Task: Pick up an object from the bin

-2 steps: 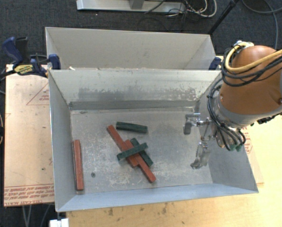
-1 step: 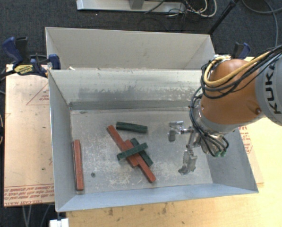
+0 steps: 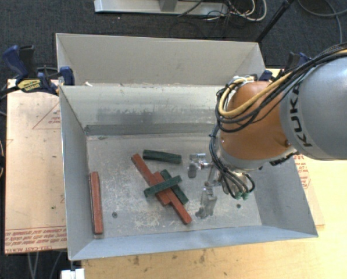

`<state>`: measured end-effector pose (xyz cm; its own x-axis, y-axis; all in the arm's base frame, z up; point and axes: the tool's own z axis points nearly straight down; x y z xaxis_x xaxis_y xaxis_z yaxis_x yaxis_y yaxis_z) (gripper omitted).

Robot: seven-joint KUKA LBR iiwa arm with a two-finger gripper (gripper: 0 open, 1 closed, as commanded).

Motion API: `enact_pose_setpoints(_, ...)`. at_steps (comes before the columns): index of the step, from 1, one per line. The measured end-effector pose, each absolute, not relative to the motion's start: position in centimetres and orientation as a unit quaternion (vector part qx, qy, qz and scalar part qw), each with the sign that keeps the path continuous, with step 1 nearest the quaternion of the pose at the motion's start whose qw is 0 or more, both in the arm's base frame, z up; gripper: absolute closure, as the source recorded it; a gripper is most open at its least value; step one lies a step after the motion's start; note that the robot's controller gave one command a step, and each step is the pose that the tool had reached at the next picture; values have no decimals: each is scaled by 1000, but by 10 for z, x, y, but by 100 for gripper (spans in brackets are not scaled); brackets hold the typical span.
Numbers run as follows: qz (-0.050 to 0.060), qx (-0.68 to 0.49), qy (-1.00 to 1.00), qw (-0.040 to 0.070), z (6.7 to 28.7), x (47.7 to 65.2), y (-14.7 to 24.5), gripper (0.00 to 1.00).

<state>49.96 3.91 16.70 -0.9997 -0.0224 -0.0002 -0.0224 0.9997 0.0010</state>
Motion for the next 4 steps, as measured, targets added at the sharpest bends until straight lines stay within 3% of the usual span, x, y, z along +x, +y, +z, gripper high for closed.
enact_pose_setpoints(1,1,71,997,0,140,494,61,0)
enact_pose_setpoints(2,1,105,994,6,70,521,85,0)
enact_pose_setpoints(3,2,194,981,5,73,511,89,100)
enact_pose_setpoints(4,2,194,981,5,73,511,89,100)
